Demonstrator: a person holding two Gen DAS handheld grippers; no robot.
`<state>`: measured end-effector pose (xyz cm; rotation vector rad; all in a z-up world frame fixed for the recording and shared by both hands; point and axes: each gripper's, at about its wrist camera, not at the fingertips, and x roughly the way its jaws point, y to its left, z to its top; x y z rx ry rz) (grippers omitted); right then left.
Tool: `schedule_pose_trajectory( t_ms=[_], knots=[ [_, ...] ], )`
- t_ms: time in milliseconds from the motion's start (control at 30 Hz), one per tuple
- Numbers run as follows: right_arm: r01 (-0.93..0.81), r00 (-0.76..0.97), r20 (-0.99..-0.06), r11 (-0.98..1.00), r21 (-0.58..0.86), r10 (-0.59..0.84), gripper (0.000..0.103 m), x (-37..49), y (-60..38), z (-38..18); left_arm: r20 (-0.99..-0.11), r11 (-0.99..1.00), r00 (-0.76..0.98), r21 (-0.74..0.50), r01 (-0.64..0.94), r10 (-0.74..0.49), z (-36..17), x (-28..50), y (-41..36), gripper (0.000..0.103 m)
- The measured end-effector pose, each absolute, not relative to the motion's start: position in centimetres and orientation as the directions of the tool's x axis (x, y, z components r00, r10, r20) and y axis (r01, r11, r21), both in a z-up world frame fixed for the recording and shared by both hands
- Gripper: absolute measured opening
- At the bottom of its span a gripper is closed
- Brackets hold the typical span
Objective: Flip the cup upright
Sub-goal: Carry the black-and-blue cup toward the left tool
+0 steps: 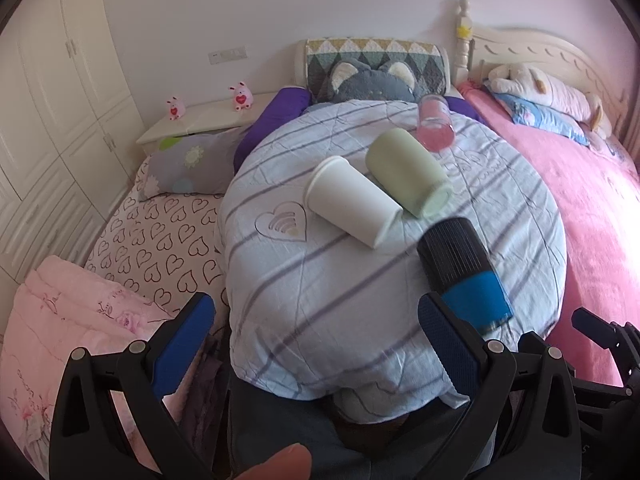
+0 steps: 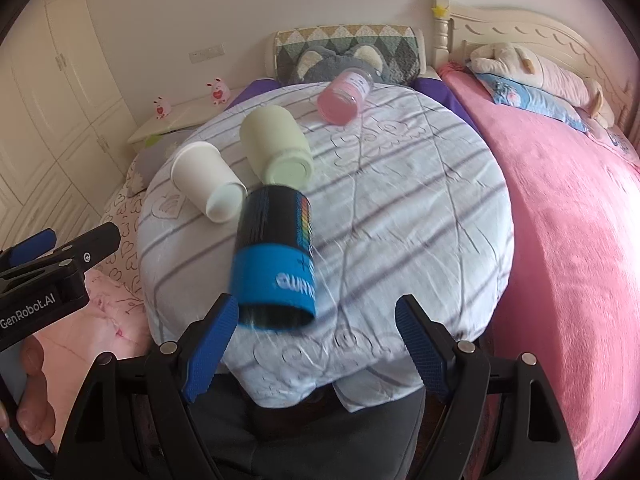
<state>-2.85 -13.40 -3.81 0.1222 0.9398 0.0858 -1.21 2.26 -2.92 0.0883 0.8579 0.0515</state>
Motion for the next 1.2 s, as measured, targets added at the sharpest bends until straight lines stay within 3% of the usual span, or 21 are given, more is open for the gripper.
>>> schedule_pose_trajectory(
  t_ms=[500,1200],
  knots=[
    [-0.015,0.635,-0.762,0.989,0.147,0.123,0.082,-6.6,-14.2,-4.1,-0.725,0.994,0.684,0.11,-0.001,0.081,-3.4,-4.6,2.3,0.103],
    [0.03,0.621,-0.776,0.987,0.156,0.104,0.082,-6.8,-15.9,-4.8,-0.74,0.992,0.672,0.1,0.079,0.021,-3.7,-2.8,0.6,0.103]
  ],
)
